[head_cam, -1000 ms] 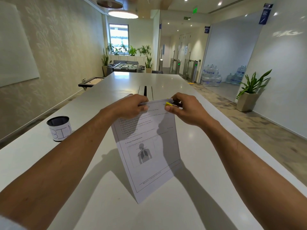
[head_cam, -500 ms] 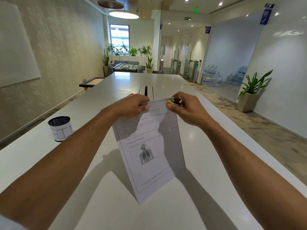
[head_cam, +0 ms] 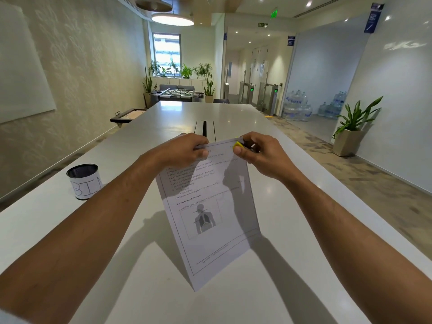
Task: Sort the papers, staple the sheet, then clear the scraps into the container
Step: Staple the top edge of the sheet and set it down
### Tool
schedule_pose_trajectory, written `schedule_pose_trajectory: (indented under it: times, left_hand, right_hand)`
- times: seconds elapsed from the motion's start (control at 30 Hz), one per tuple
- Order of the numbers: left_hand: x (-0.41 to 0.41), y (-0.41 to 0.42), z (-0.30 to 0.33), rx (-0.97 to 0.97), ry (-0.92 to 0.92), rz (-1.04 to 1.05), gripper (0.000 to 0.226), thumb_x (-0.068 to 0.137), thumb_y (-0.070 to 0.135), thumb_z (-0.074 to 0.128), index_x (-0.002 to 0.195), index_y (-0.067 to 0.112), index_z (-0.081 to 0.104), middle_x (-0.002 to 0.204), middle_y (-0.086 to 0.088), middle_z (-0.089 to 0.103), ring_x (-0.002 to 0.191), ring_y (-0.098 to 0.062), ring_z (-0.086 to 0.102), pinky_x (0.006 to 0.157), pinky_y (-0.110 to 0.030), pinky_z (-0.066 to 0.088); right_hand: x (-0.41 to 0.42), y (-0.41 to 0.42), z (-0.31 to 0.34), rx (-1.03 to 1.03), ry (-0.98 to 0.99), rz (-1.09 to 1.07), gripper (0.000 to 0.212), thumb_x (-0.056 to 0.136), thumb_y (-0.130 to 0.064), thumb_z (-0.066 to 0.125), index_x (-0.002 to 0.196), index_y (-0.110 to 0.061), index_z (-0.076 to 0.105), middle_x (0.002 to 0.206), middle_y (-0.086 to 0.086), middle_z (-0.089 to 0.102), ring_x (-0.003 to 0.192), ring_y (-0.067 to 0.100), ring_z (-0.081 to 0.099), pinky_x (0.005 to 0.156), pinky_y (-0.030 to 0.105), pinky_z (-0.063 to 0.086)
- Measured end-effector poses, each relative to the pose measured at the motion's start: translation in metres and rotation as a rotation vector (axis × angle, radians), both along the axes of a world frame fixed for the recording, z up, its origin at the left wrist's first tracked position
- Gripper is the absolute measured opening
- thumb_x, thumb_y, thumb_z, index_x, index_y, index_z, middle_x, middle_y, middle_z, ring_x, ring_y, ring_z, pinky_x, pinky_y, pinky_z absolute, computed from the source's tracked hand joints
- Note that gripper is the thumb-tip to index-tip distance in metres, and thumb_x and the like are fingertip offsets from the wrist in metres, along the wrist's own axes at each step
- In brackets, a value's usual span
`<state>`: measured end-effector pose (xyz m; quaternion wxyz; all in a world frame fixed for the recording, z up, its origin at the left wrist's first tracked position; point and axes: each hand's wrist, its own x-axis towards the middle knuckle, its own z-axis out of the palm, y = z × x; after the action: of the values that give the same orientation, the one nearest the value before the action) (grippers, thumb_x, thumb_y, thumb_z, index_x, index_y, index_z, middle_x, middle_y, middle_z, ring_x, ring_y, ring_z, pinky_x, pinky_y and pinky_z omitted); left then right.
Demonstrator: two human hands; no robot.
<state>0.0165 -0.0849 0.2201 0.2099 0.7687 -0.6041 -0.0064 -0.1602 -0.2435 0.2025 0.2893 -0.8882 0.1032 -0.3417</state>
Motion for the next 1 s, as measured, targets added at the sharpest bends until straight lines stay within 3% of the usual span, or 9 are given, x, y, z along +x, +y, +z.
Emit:
schedule_pose_trajectory:
  times: [0.07, 0.17, 0.3, 0.37, 0.43, 0.57, 0.77, 0.9, 1.0]
  left_hand:
    - [0.001, 0.001, -0.001, -0.006, 0.007, 0.001, 0.014, 0.098, 0.031, 0.05, 0.087, 0.026, 0.058, 0.083, 0.015, 0.057, 0.078, -0.014, 0.056, 0.063, -0.029, 0.042]
    - [0.0, 0.002, -0.002, -0.013, 0.016, 0.006, 0.02, 0.098, 0.03, 0.049, 0.097, 0.014, 0.061, 0.083, 0.014, 0.057, 0.079, -0.015, 0.056, 0.064, -0.027, 0.042]
    - [0.001, 0.006, -0.003, -0.012, 0.025, 0.024, 0.021, 0.098, 0.032, 0.049, 0.097, 0.014, 0.06, 0.082, 0.013, 0.058, 0.078, -0.016, 0.057, 0.063, -0.029, 0.042]
    - [0.003, 0.007, -0.004, -0.02, 0.036, 0.023, 0.019, 0.098, 0.03, 0.05, 0.089, 0.016, 0.058, 0.078, 0.01, 0.057, 0.075, -0.017, 0.055, 0.062, -0.031, 0.039]
    - [0.003, 0.008, -0.004, -0.021, 0.047, 0.024, 0.017, 0.098, 0.03, 0.051, 0.083, 0.022, 0.055, 0.076, 0.011, 0.056, 0.072, -0.013, 0.053, 0.062, -0.032, 0.038]
    - [0.002, 0.008, -0.007, -0.011, 0.067, 0.013, 0.016, 0.098, 0.031, 0.051, 0.084, 0.025, 0.056, 0.079, 0.014, 0.058, 0.074, -0.012, 0.055, 0.063, -0.033, 0.041]
    - [-0.001, 0.01, -0.009, -0.008, 0.072, 0.01, 0.017, 0.098, 0.031, 0.05, 0.091, 0.019, 0.06, 0.081, 0.012, 0.06, 0.077, -0.014, 0.057, 0.065, -0.034, 0.043]
    - [-0.003, 0.011, -0.011, -0.019, 0.089, -0.003, 0.02, 0.098, 0.032, 0.049, 0.097, 0.015, 0.062, 0.084, 0.011, 0.061, 0.08, -0.015, 0.059, 0.065, -0.032, 0.043]
    - [-0.004, 0.012, -0.013, -0.018, 0.101, -0.025, 0.018, 0.099, 0.03, 0.049, 0.1, 0.018, 0.062, 0.087, 0.014, 0.062, 0.083, -0.014, 0.06, 0.066, -0.03, 0.046]
  right_hand:
    - [-0.002, -0.004, -0.006, 0.026, 0.009, -0.009, 0.027, 0.087, -0.043, 0.065, 0.104, -0.022, 0.062, 0.089, -0.007, 0.062, 0.072, 0.006, 0.055, 0.065, 0.02, 0.047]
    - [-0.008, -0.014, -0.021, 0.185, -0.059, -0.021, 0.032, 0.086, -0.043, 0.065, 0.109, -0.02, 0.062, 0.09, -0.007, 0.063, 0.073, 0.01, 0.059, 0.06, 0.018, 0.047]
    - [-0.021, -0.031, -0.055, 0.354, -0.129, -0.186, 0.034, 0.085, -0.044, 0.066, 0.107, -0.018, 0.062, 0.09, -0.003, 0.064, 0.068, 0.012, 0.058, 0.058, 0.019, 0.047]
    - [-0.029, -0.043, -0.078, 0.335, -0.045, -0.298, 0.033, 0.084, -0.044, 0.069, 0.101, -0.017, 0.062, 0.087, -0.004, 0.063, 0.072, 0.012, 0.058, 0.065, 0.023, 0.045]
    - [-0.036, -0.052, -0.102, 0.263, 0.102, -0.387, 0.031, 0.082, -0.041, 0.072, 0.094, -0.014, 0.062, 0.082, -0.002, 0.061, 0.072, 0.013, 0.056, 0.061, 0.024, 0.041]
    - [-0.047, -0.06, -0.148, 0.14, 0.294, -0.466, 0.033, 0.079, -0.037, 0.075, 0.09, -0.008, 0.064, 0.08, 0.007, 0.064, 0.077, 0.027, 0.061, 0.063, 0.031, 0.039]
    - [-0.057, -0.06, -0.194, 0.046, 0.401, -0.523, 0.036, 0.076, -0.039, 0.076, 0.085, -0.007, 0.064, 0.079, 0.011, 0.063, 0.078, 0.029, 0.06, 0.065, 0.035, 0.044]
    - [-0.062, -0.057, -0.208, 0.023, 0.438, -0.541, 0.038, 0.077, -0.045, 0.073, 0.065, -0.019, 0.047, 0.073, 0.004, 0.05, 0.075, 0.029, 0.055, 0.063, 0.034, 0.039]
    - [-0.062, -0.057, -0.209, -0.035, 0.479, -0.569, 0.038, 0.081, -0.049, 0.068, 0.075, -0.013, 0.059, 0.078, 0.005, 0.051, 0.081, 0.029, 0.056, 0.067, 0.037, 0.044]
